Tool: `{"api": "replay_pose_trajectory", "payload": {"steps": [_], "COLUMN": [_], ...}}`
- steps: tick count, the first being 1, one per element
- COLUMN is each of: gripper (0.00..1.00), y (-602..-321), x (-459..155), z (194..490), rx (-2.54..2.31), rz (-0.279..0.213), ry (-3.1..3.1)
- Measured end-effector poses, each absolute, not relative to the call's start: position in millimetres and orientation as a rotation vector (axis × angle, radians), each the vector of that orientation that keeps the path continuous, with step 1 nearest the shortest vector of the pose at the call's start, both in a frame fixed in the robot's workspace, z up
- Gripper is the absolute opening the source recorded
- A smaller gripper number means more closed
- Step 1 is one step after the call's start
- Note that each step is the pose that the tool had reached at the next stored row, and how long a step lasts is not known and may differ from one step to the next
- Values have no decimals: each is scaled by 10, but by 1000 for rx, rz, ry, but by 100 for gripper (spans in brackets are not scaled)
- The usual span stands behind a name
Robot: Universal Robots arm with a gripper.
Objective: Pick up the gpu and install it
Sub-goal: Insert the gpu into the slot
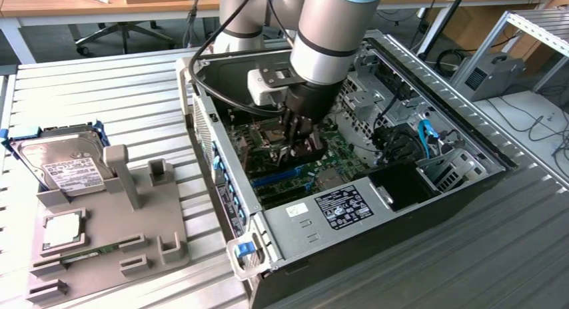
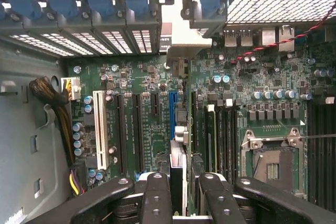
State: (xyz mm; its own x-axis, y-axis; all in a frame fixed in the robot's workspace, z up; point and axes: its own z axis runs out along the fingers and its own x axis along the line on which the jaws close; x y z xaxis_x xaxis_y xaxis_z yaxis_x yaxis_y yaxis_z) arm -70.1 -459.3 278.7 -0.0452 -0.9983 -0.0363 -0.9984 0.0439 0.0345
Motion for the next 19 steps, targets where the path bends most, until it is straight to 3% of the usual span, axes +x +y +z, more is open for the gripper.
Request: {"api": "replay_pose_trajectory", "payload": {"steps": [19], "gripper": [26], "y": [-4638], "x": [-839], "z": [2722], "rx": [-2169], "rz": [78], "ry": [2268]}}
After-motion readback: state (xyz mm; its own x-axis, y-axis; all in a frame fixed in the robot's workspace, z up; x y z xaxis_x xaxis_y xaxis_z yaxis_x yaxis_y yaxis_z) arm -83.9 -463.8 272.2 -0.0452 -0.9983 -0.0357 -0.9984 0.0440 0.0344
